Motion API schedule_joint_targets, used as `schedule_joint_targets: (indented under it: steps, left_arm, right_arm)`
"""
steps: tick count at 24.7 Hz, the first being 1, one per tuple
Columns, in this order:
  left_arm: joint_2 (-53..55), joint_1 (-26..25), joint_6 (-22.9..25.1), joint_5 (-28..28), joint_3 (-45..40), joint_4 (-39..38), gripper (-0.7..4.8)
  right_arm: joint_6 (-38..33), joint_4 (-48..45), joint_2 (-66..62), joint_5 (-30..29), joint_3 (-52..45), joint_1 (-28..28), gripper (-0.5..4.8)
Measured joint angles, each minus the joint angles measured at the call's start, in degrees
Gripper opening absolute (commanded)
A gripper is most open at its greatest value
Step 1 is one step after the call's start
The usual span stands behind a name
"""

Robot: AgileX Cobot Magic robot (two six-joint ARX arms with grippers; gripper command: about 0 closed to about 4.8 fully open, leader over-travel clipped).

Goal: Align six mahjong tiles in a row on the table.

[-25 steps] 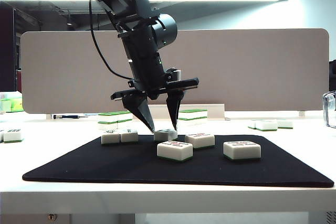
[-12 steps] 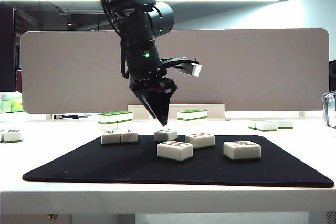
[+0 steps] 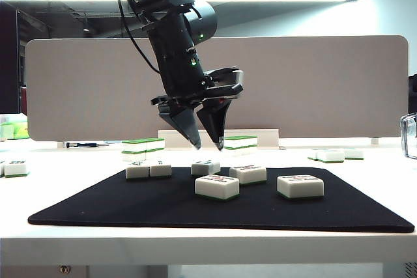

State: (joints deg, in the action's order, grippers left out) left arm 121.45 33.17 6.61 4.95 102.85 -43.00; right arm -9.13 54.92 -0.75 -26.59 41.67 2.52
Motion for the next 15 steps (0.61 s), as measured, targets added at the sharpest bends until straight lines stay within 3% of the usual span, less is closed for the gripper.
schedule_joint_targets:
  steps: [5, 11, 15]
  left_arm:
    - [1.3, -0.1, -4.8, -0.1, 0.0, -0.2, 2.46]
    - [1.3, -0.1, -5.3, -0.2, 0.0, -0.5, 2.46]
    - [1.3, -0.5, -8.2, -0.2, 0.0, -2.3, 2.46]
  right_arm:
    - [0.0, 0.0, 0.0, 0.0, 0.0, 0.0, -0.01]
    - [0.0, 0.0, 0.0, 0.0, 0.0, 0.0, -0.01]
    - [0.0, 0.0, 0.0, 0.0, 0.0, 0.0, -0.01]
